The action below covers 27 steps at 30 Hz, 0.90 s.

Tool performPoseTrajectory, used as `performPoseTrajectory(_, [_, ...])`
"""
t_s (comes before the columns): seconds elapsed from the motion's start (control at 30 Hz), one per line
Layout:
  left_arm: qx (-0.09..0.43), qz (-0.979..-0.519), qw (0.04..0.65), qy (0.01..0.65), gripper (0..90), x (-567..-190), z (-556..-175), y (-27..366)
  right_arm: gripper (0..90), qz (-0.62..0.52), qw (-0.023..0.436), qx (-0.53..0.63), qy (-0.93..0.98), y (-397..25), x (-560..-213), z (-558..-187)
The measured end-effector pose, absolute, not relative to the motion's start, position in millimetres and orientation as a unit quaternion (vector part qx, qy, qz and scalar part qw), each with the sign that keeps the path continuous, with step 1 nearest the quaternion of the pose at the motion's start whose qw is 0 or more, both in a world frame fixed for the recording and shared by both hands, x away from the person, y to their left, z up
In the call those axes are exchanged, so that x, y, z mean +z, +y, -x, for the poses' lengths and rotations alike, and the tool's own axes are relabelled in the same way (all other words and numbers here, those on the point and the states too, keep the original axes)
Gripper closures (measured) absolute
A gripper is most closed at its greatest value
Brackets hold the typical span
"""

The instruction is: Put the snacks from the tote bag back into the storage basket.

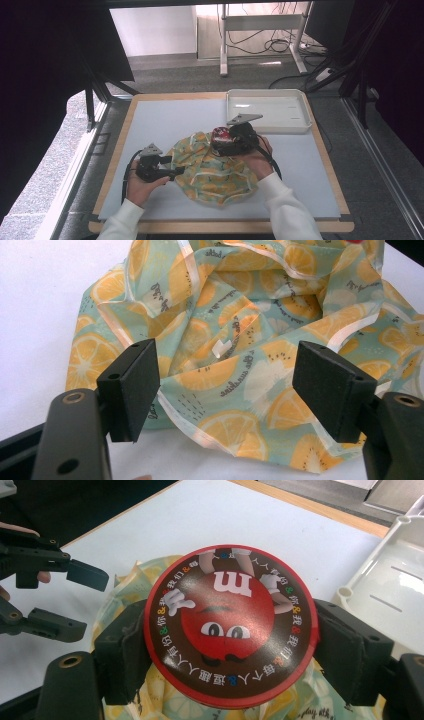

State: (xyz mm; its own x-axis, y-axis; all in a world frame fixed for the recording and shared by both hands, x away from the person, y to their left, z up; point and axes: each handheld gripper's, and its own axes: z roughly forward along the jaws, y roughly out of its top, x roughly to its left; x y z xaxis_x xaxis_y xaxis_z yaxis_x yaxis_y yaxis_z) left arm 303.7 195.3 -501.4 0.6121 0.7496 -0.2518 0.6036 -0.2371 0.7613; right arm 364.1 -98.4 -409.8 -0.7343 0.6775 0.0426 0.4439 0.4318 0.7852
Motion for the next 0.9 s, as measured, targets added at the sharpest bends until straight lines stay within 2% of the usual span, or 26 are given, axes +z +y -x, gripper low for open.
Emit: performPoseTrajectory(0.9, [0.075, -0.786, 0.434, 0.433, 27.1, -504, -305, 194, 22.6, -0.372, 0.153, 0.402, 0.823, -105, -392, -402])
